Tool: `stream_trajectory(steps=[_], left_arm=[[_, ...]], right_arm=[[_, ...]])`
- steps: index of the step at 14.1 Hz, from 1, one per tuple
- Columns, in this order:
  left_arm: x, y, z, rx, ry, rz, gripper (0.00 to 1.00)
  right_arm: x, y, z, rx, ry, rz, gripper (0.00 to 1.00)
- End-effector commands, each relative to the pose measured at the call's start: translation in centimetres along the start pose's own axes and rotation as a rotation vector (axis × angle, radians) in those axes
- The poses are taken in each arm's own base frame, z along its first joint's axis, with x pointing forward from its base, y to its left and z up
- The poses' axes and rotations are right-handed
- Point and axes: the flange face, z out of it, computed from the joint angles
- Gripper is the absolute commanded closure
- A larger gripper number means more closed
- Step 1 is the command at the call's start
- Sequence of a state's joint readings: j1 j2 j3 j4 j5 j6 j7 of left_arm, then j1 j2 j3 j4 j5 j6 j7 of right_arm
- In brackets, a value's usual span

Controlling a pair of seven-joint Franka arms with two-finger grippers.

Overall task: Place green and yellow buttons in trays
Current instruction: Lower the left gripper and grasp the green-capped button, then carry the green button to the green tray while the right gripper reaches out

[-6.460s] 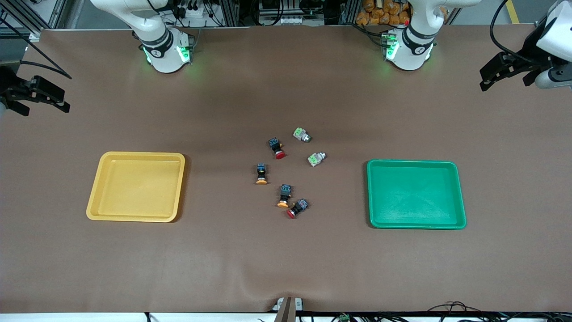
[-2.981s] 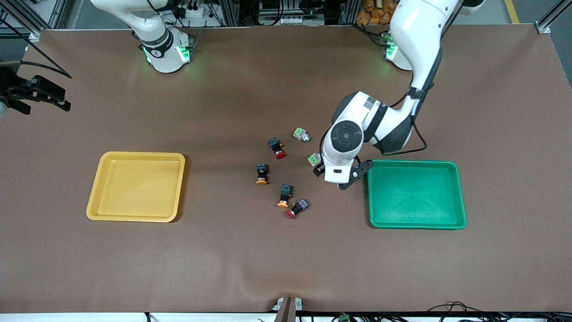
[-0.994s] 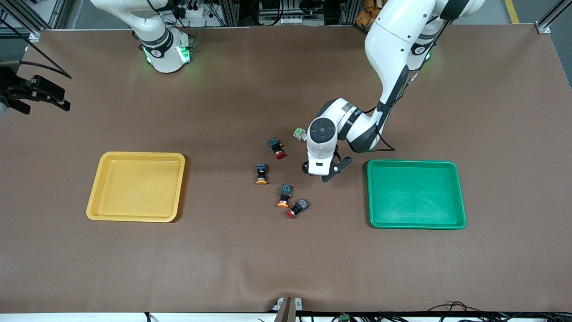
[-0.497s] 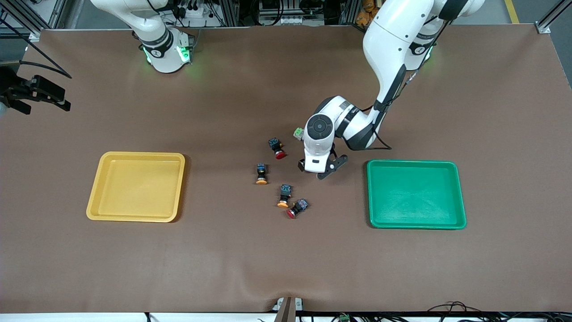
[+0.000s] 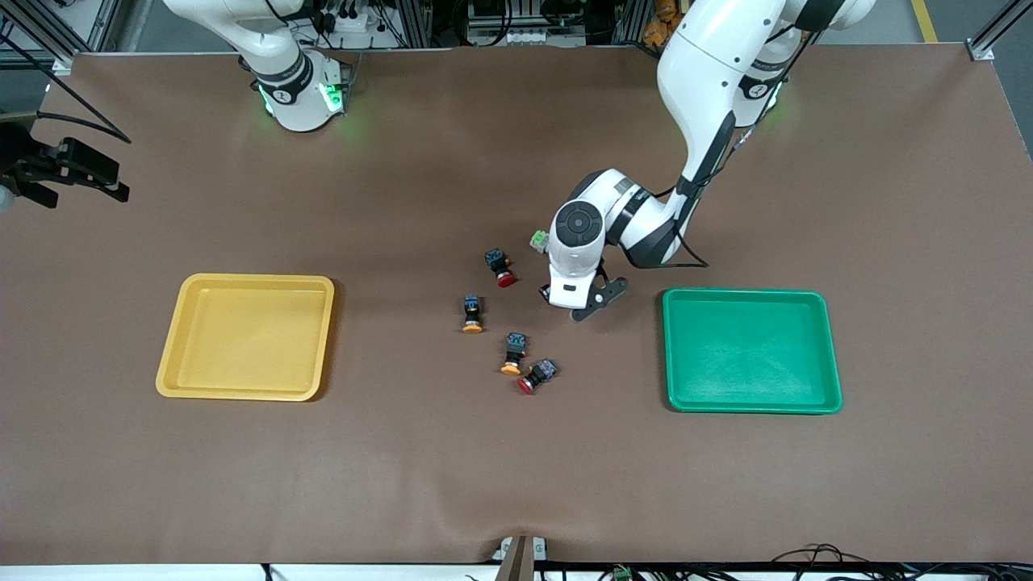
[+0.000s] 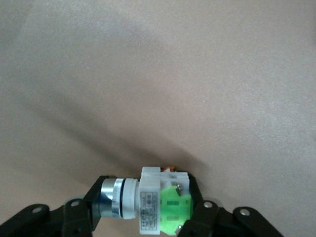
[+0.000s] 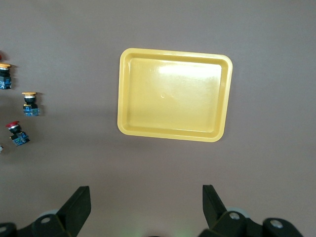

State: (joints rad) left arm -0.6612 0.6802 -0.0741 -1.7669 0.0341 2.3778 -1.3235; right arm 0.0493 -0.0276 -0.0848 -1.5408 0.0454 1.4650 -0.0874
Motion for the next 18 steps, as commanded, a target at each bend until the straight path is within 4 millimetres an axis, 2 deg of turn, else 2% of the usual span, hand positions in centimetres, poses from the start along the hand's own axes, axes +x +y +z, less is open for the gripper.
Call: stream_trajectory(steps=[1,2,7,8,10,14,15,17,18], left_arm=[[0.8,-1.1,-2.8,-0.008,0.019,0.047,0.94],[1.8,-1.5,-3.7,-0.008,0.019,0.053,1.0],[6.9,-3.7,-9.1,-0.017,0.013,0.068,1.0],[7.8,-4.3,-9.8,-0.01,0.011,0.077,1.0],[10.7,-5.9,-10.9,0.001,0.005,0.082,1.0],[16.2,-9.7,-12.0,0.025,-0.017,0.124,1.0],[16.8,-9.9,-12.5,0.018,-0.013,0.127,1.0],[18.3,-10.9,-13.1,0.008,-0.008,0.129,1.0],[19.2,-11.6,-13.5,0.005,-0.007,0.142,1.0]], right_arm=[[-0.1,0.2,-0.2,0.013,0.007,0.007,0.0],[0.0,0.2,-0.3,0.012,0.01,0.007,0.0],[0.7,0.0,0.6,-0.007,-0.008,-0.001,0.0],[1.5,0.5,1.6,-0.002,-0.017,0.009,0.0],[3.5,0.9,4.9,-0.01,-0.072,0.014,0.0],[5.5,1.1,8.9,0.009,-0.134,0.02,0.0],[6.3,0.4,10.6,0.03,-0.162,0.014,0.0],[7.7,-1.7,12.5,0.116,-0.152,0.009,0.0],[8.5,-3.5,14.0,0.116,-0.155,-0.014,0.0]])
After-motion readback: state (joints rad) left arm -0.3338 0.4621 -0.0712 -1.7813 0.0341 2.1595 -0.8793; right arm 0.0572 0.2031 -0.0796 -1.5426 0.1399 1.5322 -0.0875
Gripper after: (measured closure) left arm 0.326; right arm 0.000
